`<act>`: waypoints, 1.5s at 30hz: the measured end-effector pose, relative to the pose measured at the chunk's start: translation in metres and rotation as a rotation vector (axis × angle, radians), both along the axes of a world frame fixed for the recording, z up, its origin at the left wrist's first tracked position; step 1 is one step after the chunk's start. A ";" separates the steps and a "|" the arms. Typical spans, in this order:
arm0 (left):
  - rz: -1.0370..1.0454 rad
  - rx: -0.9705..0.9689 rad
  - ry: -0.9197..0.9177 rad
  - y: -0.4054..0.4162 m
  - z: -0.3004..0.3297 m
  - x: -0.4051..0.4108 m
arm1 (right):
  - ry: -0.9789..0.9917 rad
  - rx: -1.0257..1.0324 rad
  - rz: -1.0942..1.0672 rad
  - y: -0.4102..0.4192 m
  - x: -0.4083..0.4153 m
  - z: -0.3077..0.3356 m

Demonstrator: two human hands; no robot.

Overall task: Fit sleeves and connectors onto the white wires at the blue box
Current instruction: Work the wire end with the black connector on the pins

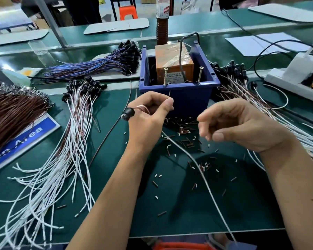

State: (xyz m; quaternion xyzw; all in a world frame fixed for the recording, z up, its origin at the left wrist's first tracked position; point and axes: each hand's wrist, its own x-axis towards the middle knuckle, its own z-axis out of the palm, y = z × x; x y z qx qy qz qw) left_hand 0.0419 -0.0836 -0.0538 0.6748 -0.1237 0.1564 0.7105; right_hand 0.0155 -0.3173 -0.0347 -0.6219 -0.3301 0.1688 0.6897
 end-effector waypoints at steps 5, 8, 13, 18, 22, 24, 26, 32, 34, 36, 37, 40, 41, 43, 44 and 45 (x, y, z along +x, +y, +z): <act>0.028 -0.009 0.002 0.001 0.000 0.001 | -0.024 -0.293 -0.112 0.016 0.002 -0.003; 0.040 -0.012 0.006 0.001 -0.001 0.003 | -0.077 -0.433 -0.126 0.023 0.000 0.000; 0.049 0.001 0.026 0.000 -0.002 0.004 | -0.088 -0.562 -0.005 0.036 -0.003 0.001; 0.063 0.016 0.026 -0.001 -0.004 0.004 | -0.155 -0.631 -0.091 0.045 0.000 -0.008; 0.073 0.031 0.014 -0.001 -0.004 0.003 | -0.178 -0.558 -0.145 0.050 0.000 -0.011; 0.081 0.043 0.003 -0.002 -0.004 0.003 | -0.202 -0.438 -0.213 0.049 -0.001 -0.010; 0.093 0.060 0.002 -0.003 -0.004 0.003 | -0.178 -0.255 -0.305 0.049 -0.002 -0.011; 0.066 0.178 -0.071 -0.005 -0.004 0.000 | 0.069 0.301 -0.578 0.039 0.005 -0.012; 0.058 0.205 -0.091 -0.005 -0.005 0.000 | 0.105 0.413 -0.577 0.039 0.007 -0.011; 0.056 0.207 -0.086 -0.005 -0.005 -0.001 | 0.124 0.489 -0.562 0.039 0.009 -0.011; 0.055 0.206 -0.078 -0.005 -0.006 -0.001 | 0.136 0.526 -0.561 0.038 0.009 -0.011; 0.060 0.210 -0.071 -0.003 -0.007 0.000 | 0.166 0.610 -0.627 0.030 0.009 -0.007; 0.062 0.201 -0.067 -0.002 -0.007 0.000 | 0.171 0.627 -0.659 0.027 0.009 -0.005; 0.050 0.167 -0.044 -0.001 -0.006 0.001 | 0.172 0.628 -0.704 0.023 0.008 -0.003; 0.022 0.139 -0.026 -0.001 -0.005 0.000 | 0.165 0.593 -0.713 0.023 0.007 -0.002; -0.030 0.084 0.001 -0.001 -0.004 0.000 | 0.148 0.528 -0.709 0.025 0.006 -0.001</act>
